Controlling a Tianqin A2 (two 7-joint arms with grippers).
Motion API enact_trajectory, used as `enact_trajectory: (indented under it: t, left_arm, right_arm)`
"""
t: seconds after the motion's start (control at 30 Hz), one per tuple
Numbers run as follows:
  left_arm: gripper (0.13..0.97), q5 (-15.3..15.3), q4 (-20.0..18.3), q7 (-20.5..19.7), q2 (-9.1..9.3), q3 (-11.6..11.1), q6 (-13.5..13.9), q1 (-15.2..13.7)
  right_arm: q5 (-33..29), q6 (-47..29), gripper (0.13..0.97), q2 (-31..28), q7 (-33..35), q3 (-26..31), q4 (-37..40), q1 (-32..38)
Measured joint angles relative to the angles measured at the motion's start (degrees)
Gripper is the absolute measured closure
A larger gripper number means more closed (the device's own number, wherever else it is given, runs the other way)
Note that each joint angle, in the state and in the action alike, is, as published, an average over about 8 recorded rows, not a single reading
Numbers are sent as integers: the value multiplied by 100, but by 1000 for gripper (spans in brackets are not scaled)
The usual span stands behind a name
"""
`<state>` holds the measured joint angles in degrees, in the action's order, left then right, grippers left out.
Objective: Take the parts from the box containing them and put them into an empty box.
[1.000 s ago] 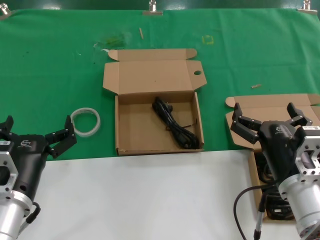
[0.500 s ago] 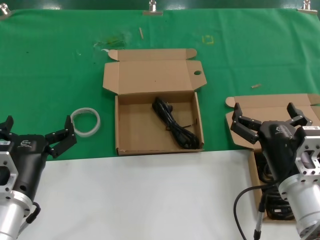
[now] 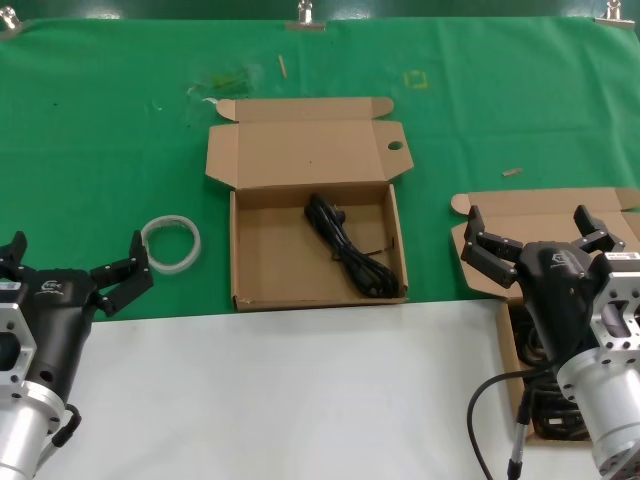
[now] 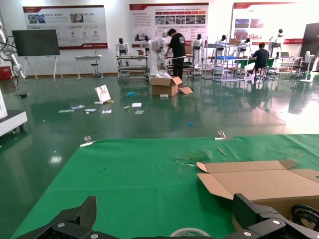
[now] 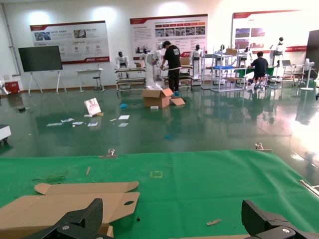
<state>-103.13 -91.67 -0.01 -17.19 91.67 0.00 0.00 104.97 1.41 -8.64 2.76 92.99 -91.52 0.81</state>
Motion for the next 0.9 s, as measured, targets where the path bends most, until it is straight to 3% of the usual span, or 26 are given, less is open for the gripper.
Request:
enact_trajectory:
  t: [0.9]
  left_arm:
    - [132,0,0,0,0,0,0,0]
  right_arm:
    - [0,0,129,0,0,0,0,0]
